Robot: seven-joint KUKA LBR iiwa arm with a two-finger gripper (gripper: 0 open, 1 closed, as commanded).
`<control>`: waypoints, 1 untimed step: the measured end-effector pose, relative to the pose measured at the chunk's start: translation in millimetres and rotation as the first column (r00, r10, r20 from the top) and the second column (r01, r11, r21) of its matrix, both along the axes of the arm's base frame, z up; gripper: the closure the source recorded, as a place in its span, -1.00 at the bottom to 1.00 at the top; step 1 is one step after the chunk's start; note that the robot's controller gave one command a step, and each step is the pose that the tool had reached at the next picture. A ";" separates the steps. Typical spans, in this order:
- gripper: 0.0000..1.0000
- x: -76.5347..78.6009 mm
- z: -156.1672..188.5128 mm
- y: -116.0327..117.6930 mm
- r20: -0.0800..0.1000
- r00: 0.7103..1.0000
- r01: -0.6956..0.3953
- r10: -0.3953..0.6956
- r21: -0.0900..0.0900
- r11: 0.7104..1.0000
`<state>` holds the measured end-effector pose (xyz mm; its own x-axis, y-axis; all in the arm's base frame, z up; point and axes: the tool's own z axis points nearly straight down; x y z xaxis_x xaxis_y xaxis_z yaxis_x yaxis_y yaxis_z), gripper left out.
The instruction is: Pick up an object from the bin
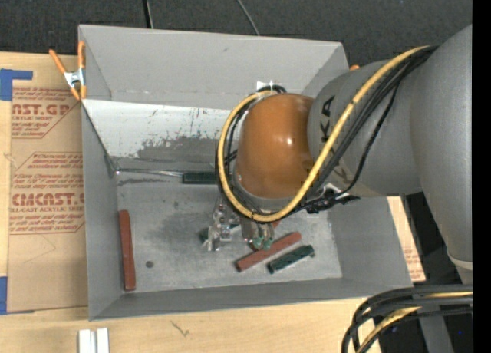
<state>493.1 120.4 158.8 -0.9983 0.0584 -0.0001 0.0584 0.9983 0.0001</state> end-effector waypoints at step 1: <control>1.00 -1.5 23.1 -0.4 -0.005 1.000 0.028 -0.028 0.000 1.000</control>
Offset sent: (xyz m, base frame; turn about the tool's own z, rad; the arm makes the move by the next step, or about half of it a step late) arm 0.0064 -0.0113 -0.0109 0.0236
